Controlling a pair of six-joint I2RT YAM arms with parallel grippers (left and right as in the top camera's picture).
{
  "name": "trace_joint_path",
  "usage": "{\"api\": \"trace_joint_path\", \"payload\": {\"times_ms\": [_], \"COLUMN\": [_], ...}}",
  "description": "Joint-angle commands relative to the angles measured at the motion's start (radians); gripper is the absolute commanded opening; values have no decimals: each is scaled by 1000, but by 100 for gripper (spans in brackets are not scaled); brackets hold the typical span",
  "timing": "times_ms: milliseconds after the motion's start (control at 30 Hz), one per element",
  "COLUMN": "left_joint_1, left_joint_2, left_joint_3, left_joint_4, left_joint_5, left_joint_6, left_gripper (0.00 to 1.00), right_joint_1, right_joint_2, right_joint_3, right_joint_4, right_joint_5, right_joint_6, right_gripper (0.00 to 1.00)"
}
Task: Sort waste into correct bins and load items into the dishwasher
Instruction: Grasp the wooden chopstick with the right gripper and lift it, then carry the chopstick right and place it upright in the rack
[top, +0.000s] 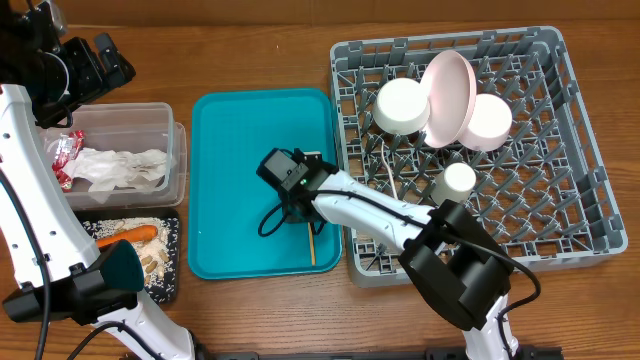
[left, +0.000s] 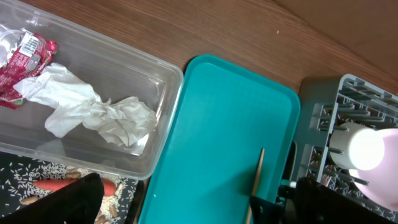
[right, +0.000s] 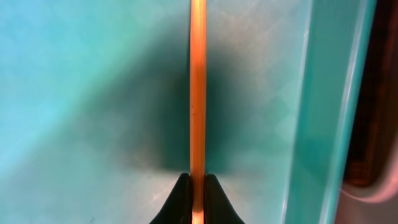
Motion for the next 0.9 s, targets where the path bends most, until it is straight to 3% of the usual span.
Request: {"api": "trace_joint_path", "payload": {"times_ms": [0, 367, 600, 867], "left_joint_1": [1, 1, 1, 0], "left_joint_2": [-5, -5, -5, -5], "left_joint_3": [7, 7, 7, 7], "left_joint_4": [-1, -1, -1, -1], "left_joint_5": [11, 11, 11, 11], "left_joint_6": [-5, -5, -5, -5], "left_gripper": [100, 100, 100, 100], "right_joint_1": [-24, -147, -297, -397], "right_joint_2": [-91, -333, -344, -342], "right_joint_3": [96, 111, 102, 62], "right_joint_4": [-35, -241, -383, -380], "right_joint_5": [-10, 60, 63, 60], "right_joint_6": [-34, -129, -257, -331], "right_gripper": [4, 4, 4, 4]}}
